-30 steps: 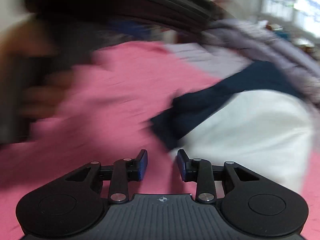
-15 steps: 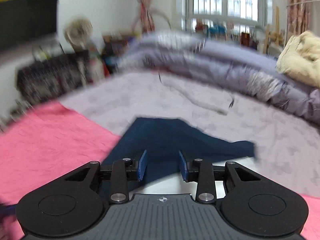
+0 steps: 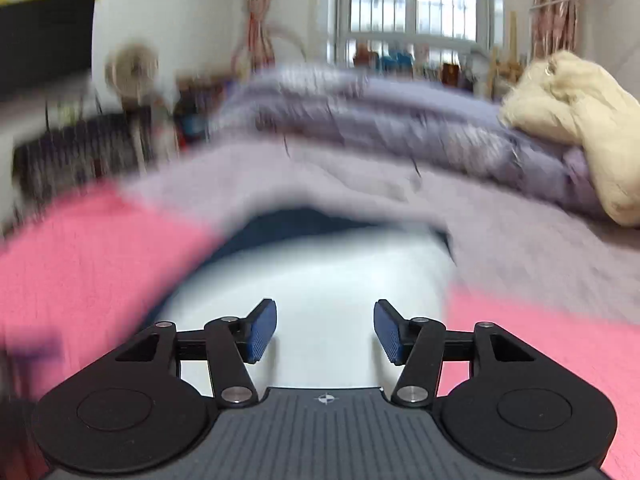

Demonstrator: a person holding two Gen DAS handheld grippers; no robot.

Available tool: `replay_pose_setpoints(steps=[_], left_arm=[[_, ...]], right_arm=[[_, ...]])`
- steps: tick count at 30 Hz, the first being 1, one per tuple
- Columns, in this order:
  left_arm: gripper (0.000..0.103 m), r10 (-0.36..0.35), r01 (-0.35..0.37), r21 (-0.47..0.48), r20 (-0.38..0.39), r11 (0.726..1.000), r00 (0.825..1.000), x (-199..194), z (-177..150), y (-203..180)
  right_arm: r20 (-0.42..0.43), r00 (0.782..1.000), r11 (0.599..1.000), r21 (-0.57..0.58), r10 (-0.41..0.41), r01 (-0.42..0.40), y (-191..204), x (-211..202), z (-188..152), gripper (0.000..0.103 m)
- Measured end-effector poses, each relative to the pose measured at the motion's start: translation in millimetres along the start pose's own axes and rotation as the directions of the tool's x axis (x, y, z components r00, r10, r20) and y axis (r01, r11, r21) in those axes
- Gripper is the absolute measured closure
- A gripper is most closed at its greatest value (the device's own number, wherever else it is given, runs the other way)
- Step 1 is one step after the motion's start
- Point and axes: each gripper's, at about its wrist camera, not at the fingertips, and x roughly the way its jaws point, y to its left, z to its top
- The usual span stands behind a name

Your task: Fold clothes

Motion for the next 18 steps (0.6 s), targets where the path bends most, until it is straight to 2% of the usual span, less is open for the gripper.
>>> replay_pose_setpoints(steps=[1, 3, 5, 7, 10, 15, 16, 17, 18], left_arm=[[0.0, -0.001, 0.001, 0.001, -0.001, 1.0, 1.0, 0, 0, 0], [0.0, 0.0, 0.0, 0.005, -0.005, 1.0, 1.0, 0, 0, -1], [0.0, 0.001, -0.001, 0.006, -0.01, 1.0, 1.0, 0, 1, -2], [0.0, 0.002, -0.002, 0.015, -0.019, 1.0, 1.0, 2, 1, -3], [0.0, 0.008, -0.007, 0.033, -0.041, 0.999, 0.999, 4, 3, -5], [0.0, 0.014, -0.006, 0.097, -0.084, 0.995, 0.996, -13, -3, -2], [0.0, 0.025, -0.015, 0.111, -0.092, 0.994, 0.995, -19, -6, -1], [0.0, 0.034, -0.021, 0.129, -0.102, 0.991, 0.994, -26, -11, -1], [0.0, 0.043, -0.027, 0.146, -0.112, 0.989, 0.993, -32, -16, 0]], right_arm=[[-0.027, 1.0, 1.0, -0.006, -0.008, 0.008, -3, -5, -21, 0.048], [-0.039, 0.999, 0.995, 0.103, 0.018, -0.014, -18, -23, -44, 0.047], [-0.047, 0.998, 0.985, 0.171, 0.039, -0.03, -25, -35, -52, 0.047], [-0.039, 0.998, 0.989, 0.14, 0.044, -0.038, -23, -34, -65, 0.046], [-0.065, 0.996, 0.978, 0.205, 0.065, -0.051, -29, -29, -62, 0.043], [-0.097, 0.992, 0.981, 0.184, 0.076, -0.057, -25, -41, -72, 0.039], [-0.125, 0.988, 0.98, 0.188, 0.093, -0.069, -24, -46, -73, 0.032], [-0.141, 0.984, 0.987, 0.139, 0.105, -0.085, -19, -51, -78, 0.022], [-0.148, 0.983, 0.994, 0.055, 0.107, -0.1, -12, -57, -85, 0.02]])
